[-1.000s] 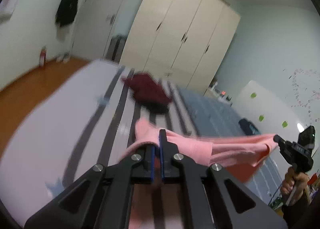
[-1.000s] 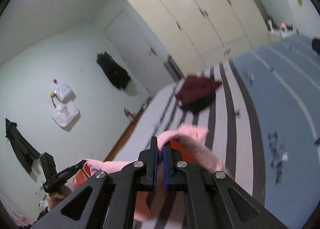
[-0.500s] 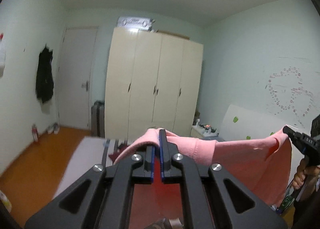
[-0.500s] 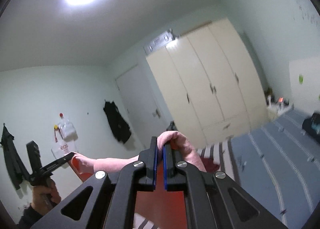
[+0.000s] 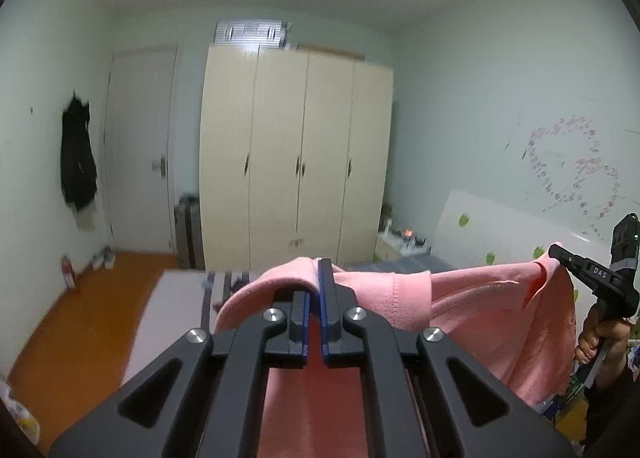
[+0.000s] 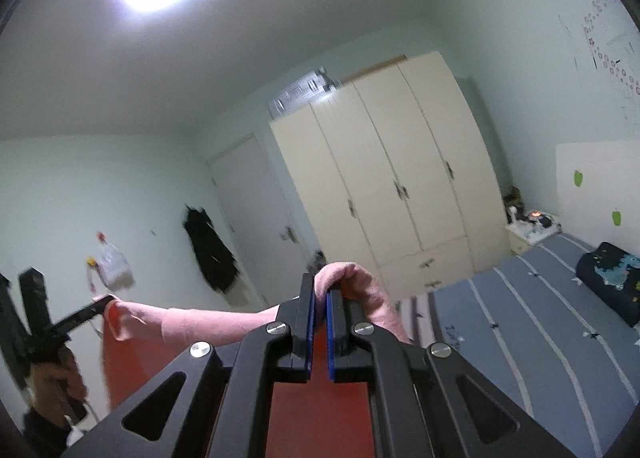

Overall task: Fold clothes
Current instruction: 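Lift the pink T-shirt high with both grippers, holding it spread between them, then lower the pink T-shirt flat onto the bed and open both grippers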

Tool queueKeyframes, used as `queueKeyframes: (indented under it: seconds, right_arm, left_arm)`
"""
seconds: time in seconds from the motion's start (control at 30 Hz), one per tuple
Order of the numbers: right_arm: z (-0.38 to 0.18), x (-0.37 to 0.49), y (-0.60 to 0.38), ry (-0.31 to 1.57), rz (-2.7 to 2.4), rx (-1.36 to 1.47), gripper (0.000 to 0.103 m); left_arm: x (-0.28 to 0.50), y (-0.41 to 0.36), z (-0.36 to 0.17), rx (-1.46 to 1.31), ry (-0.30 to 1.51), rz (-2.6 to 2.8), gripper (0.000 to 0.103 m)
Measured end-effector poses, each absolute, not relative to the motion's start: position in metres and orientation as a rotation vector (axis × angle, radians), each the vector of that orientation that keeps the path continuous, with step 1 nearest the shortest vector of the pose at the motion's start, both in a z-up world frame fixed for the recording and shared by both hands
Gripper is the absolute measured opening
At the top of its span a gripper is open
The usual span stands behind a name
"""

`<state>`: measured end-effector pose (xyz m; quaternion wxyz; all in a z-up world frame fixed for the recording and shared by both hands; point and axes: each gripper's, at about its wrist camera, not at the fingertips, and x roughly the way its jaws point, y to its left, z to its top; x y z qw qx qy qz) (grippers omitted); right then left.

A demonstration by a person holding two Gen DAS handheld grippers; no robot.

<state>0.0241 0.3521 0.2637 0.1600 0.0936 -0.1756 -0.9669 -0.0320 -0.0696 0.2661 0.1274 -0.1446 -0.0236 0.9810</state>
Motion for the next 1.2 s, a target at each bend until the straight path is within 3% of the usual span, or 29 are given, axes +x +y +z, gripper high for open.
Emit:
queueKeyframes:
  seconds: [0.27,0.37,0.5,0.67,0.8,0.93,1.2]
  right_arm:
    - [0.138,-0.150,0.338,-0.538,-2.790,0.549,0.004]
    - [0.106,-0.209,0.333,-0.535,-2.820,0.603,0.004]
    - [0.139,-0.232,0.343,-0.562,-2.851,0.444,0.004]
    - [0.207,-0.182,0.352,-0.559,-2.829,0.168,0.004]
    - [0.205,-0.142,0.348,-0.481,-2.829,0.192,0.004]
    - [0.127,-0.104,0.342,-0.431,-2.827,0.369,0.004]
    - [-0.195,-0.029,0.313,-0.405,-2.677,1.193,0.004]
  left_arm:
    - [-0.211,-0.076,0.116,-0.691,-0.139,2.882,0.002]
    - [-0.257,-0.069,0.095,-0.719,-0.160,2.908,0.002]
    - [-0.256,-0.062,0.150,-0.484,-0.168,2.946,0.002]
    - [-0.199,-0.066,0.217,-0.257,-0.219,2.915,0.002]
    - [-0.140,-0.068,0.195,-0.277,-0.156,2.906,0.002]
    - [-0.081,-0.074,0.083,-0.506,-0.192,2.877,0.002]
    - [0.025,-0.103,-0.254,-1.268,-0.465,2.762,0.002]
